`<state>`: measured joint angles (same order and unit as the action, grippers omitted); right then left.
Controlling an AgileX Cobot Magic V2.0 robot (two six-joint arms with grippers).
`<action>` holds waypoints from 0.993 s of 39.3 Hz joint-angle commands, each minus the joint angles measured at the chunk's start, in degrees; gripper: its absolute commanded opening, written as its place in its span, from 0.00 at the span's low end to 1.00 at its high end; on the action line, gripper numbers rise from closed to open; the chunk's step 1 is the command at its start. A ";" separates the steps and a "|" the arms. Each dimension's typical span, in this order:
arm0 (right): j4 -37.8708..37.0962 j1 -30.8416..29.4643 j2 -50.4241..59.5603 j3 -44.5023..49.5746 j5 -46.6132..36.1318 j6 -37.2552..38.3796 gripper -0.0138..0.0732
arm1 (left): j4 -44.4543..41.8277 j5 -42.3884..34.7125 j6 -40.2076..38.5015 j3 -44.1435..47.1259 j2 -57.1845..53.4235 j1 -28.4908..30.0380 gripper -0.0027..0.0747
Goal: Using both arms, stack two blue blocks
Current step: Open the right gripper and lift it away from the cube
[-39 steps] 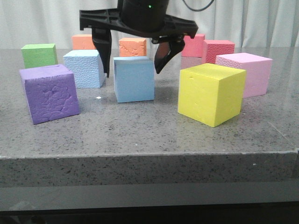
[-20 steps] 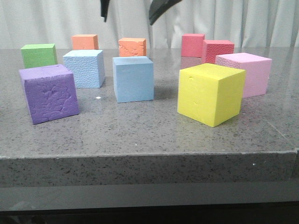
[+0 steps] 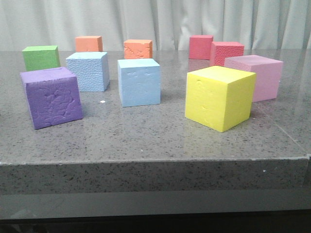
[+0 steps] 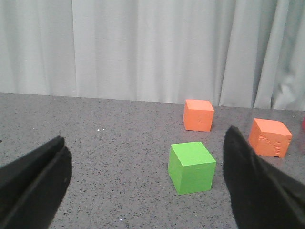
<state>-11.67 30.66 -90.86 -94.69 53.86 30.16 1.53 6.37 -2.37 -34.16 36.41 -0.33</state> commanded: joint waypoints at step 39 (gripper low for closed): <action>-11.20 -14.88 65.11 65.45 -22.95 -9.61 0.08 | 0.44 -6.05 -0.21 -1.97 0.25 -0.32 0.83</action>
<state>-19.58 16.14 -28.17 -30.13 37.06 21.27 1.53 5.71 -2.37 -34.16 36.41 -0.33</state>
